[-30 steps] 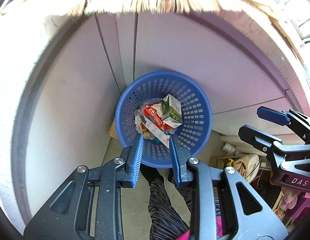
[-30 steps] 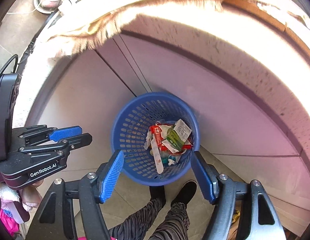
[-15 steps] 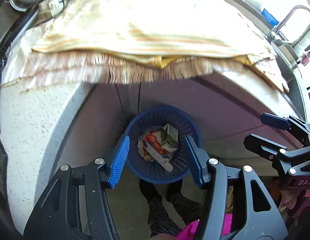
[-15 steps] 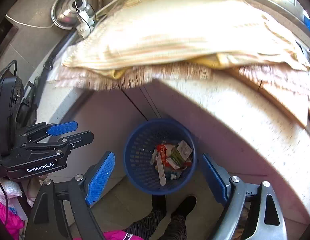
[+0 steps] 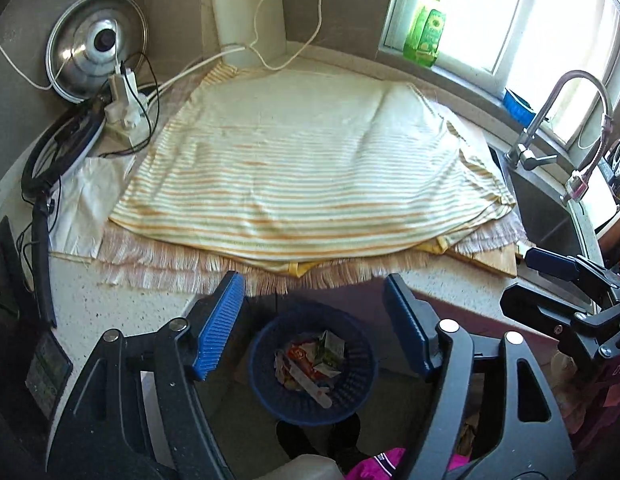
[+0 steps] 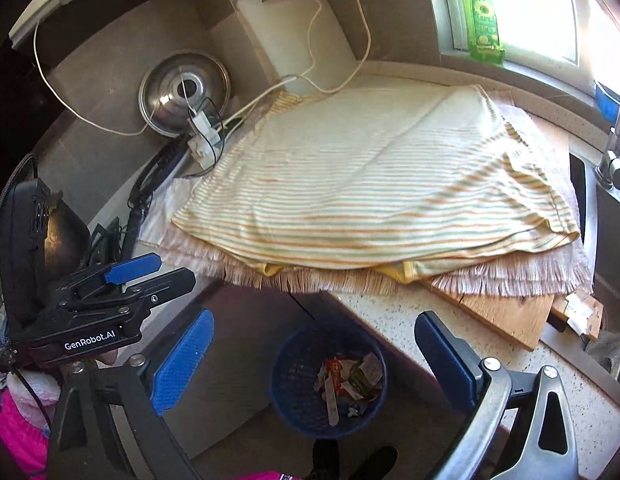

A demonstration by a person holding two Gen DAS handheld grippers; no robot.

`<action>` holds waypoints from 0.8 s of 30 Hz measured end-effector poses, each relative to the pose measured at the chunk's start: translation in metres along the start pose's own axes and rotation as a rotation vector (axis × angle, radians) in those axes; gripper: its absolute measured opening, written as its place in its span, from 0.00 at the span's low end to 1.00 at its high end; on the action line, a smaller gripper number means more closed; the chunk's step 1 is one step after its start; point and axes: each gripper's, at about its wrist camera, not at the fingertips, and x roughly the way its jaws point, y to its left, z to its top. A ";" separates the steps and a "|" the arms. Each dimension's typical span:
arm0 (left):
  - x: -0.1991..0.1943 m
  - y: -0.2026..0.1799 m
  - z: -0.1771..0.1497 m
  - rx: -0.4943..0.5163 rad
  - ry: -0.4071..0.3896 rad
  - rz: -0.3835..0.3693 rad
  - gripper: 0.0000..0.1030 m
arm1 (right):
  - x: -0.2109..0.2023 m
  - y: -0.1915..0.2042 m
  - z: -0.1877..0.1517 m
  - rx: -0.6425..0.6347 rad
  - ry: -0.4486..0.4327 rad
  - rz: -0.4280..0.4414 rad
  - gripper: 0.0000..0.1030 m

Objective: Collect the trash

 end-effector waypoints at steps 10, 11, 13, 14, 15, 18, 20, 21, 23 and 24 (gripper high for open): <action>-0.051 -0.020 0.040 0.018 -0.165 -0.001 0.97 | -0.050 0.001 0.037 0.009 -0.152 0.001 1.00; -0.055 -0.022 0.042 0.019 -0.179 0.003 0.98 | -0.054 0.002 0.039 0.010 -0.167 0.001 1.00; -0.061 -0.023 0.046 0.018 -0.193 0.006 0.99 | -0.061 0.004 0.043 0.011 -0.196 -0.005 1.00; -0.063 -0.024 0.047 0.018 -0.196 0.003 0.99 | -0.065 0.005 0.045 0.011 -0.207 -0.009 1.00; -0.064 -0.025 0.048 0.017 -0.200 0.002 0.99 | -0.067 0.005 0.046 0.012 -0.216 -0.011 1.00; -0.068 -0.026 0.050 0.020 -0.208 0.007 0.99 | -0.071 0.006 0.051 0.019 -0.237 -0.003 1.00; -0.070 -0.027 0.051 0.019 -0.211 0.004 0.99 | -0.073 0.007 0.053 0.026 -0.245 0.003 1.00; -0.071 -0.028 0.051 0.019 -0.212 0.001 0.99 | -0.074 0.007 0.054 0.028 -0.249 0.006 1.00; -0.072 -0.028 0.052 0.018 -0.211 -0.003 0.99 | -0.075 0.008 0.054 0.030 -0.255 0.013 1.00; -0.072 -0.028 0.052 0.019 -0.211 -0.002 0.99 | -0.076 0.008 0.055 0.031 -0.258 0.015 1.00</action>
